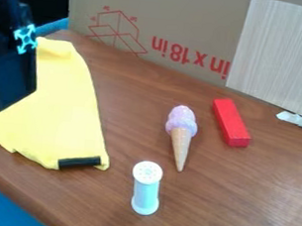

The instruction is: Fold the cloth the cloth from bottom right to top left

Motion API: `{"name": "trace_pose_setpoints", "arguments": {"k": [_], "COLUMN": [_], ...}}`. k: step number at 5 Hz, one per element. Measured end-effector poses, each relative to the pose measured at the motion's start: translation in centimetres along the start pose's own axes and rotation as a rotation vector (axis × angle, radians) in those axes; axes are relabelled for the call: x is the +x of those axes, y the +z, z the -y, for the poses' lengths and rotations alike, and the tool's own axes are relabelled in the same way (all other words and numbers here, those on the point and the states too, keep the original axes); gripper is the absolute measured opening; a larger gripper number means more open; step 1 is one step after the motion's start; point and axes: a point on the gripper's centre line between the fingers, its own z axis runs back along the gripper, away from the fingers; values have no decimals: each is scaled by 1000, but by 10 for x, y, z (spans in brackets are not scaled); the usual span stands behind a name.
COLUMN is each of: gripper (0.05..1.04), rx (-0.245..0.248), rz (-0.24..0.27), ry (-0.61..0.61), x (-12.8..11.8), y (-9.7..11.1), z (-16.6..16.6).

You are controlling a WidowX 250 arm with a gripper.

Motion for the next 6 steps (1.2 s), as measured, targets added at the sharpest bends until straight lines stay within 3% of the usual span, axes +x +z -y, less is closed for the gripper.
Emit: {"name": "trace_pose_setpoints", "arguments": {"k": [1, 3, 4, 5, 6], "gripper": [1000, 1000, 1000, 1000, 1000], "rx": [0, -15, -19, 2, 76], "rz": [-8, 10, 41, 82, 106], "ry": [-3, -299, -446, -557, -634], "x": [-1, 10, 11, 16, 27], "y": [-2, -45, -67, -83, -102], "z": [0, -18, -20, -22, -24]}}
